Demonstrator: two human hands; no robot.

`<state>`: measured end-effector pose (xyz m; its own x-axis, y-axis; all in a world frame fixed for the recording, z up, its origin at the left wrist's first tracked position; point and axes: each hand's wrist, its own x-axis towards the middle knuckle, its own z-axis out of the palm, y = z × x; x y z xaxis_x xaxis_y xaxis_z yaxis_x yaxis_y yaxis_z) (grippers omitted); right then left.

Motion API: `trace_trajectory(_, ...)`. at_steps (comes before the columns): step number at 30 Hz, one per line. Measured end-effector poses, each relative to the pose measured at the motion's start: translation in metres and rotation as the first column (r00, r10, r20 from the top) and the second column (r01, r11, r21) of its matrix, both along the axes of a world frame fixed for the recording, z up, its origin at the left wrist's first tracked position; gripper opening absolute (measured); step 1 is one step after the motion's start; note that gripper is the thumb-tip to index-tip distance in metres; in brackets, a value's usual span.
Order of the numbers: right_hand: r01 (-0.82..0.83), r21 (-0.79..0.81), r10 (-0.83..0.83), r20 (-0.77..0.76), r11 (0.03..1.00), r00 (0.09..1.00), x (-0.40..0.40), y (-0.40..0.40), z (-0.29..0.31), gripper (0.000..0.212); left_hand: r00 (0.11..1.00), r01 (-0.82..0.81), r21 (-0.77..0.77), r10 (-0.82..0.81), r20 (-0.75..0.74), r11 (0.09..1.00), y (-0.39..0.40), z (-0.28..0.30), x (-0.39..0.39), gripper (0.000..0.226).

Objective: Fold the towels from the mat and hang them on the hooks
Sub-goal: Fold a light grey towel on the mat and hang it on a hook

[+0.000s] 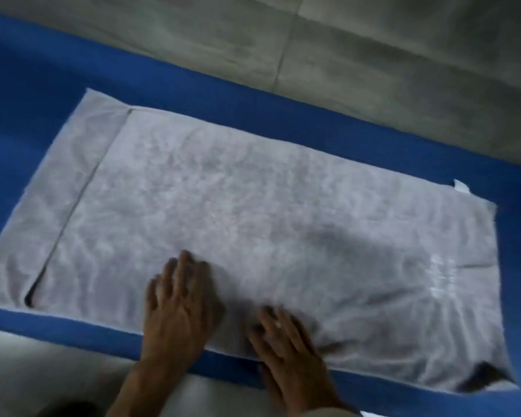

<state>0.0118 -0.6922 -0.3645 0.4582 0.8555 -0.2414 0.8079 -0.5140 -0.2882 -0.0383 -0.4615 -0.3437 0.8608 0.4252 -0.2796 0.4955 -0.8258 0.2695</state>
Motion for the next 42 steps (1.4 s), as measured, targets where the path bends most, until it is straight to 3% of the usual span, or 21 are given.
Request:
trace_trajectory(3,0.303,0.071,-0.303,-0.01,0.95,0.953,0.023,-0.032,0.011,0.052,0.934,0.351,-0.062,-0.345,0.093,0.934,-0.069,-0.011,0.019,0.075)
trace_trajectory(6,0.553,-0.025,-0.553,0.025,0.833,0.833,0.02,-0.094,0.004,0.055,0.843,0.537,-0.118,-0.537,0.035,0.835,-0.126,-0.015,0.031,0.097)
trace_trajectory(10,0.715,-0.254,-0.72,0.089,0.652,0.688,-0.033,-0.191,0.01,0.062,0.613,0.784,-0.163,-0.789,0.047,0.599,-0.179,-0.026,0.025,0.074)
trace_trajectory(13,0.873,-0.207,-0.861,0.173,0.443,0.478,-0.03,-0.22,0.025,0.054,0.576,0.81,-0.177,-0.815,0.058,0.56,-0.199,-0.032,0.02,0.06)
trace_trajectory(15,0.864,-0.118,-0.835,0.221,0.49,0.503,-0.012,-0.223,0.03,0.05,0.606,0.793,-0.172,-0.787,0.116,0.584,-0.203,-0.025,0.022,0.044)
trace_trajectory(17,0.793,-0.089,-0.773,0.184,0.603,0.608,0.011,-0.222,0.034,0.053,0.597,0.802,-0.152,-0.789,0.149,0.578,-0.204,-0.018,0.024,0.044)
trace_trajectory(19,0.774,-0.129,-0.764,0.124,0.62,0.633,0.028,-0.225,0.03,0.057,0.577,0.816,-0.152,-0.803,0.153,0.557,-0.2,-0.016,0.026,0.048)
trace_trajectory(21,0.858,-0.197,-0.865,0.077,0.474,0.495,0.034,-0.235,0.026,0.061,0.566,0.821,-0.181,-0.81,0.149,0.541,-0.194,-0.023,0.025,0.052)
trace_trajectory(23,0.931,-0.217,-0.93,0.16,0.293,0.33,0.033,-0.243,0.026,0.062,0.571,0.82,-0.161,-0.802,0.177,0.549,-0.19,-0.027,0.024,0.048)
trace_trajectory(25,0.959,-0.173,-0.937,0.229,0.226,0.262,0.032,-0.238,0.031,0.06,0.624,0.782,-0.177,-0.752,0.213,0.598,-0.19,-0.025,0.023,0.043)
trace_trajectory(26,0.955,-0.148,-0.931,0.228,0.257,0.286,0.033,-0.229,0.033,0.062,0.675,0.738,-0.2,-0.7,0.234,0.645,-0.188,-0.023,0.022,0.04)
trace_trajectory(29,0.859,-0.036,-0.852,0.112,0.511,0.512,0.039,-0.171,0.038,0.057,0.845,0.518,-0.256,-0.443,0.298,0.816,-0.166,-0.02,0.026,0.04)
trace_trajectory(33,0.59,0.099,-0.592,-0.015,0.801,0.806,0.05,-0.072,0.027,0.045,0.909,0.28,-0.174,-0.203,0.363,0.944,-0.094,-0.021,0.019,0.041)
trace_trajectory(36,0.392,0.127,-0.387,-0.066,0.911,0.92,0.054,-0.004,0.019,0.043,0.958,0.036,-0.122,0.001,0.287,0.992,-0.024,-0.014,0.004,0.04)
trace_trajectory(38,0.242,0.153,-0.237,-0.053,0.958,0.97,0.054,0.038,0.018,0.042,0.939,-0.121,-0.131,0.157,0.306,0.984,0.029,-0.011,-0.013,0.04)
trace_trajectory(42,0.035,0.153,-0.023,-0.077,0.988,0.997,0.05,0.095,0.011,0.04,0.921,-0.285,0.023,0.267,0.284,0.958,0.133,-0.011,-0.054,0.046)
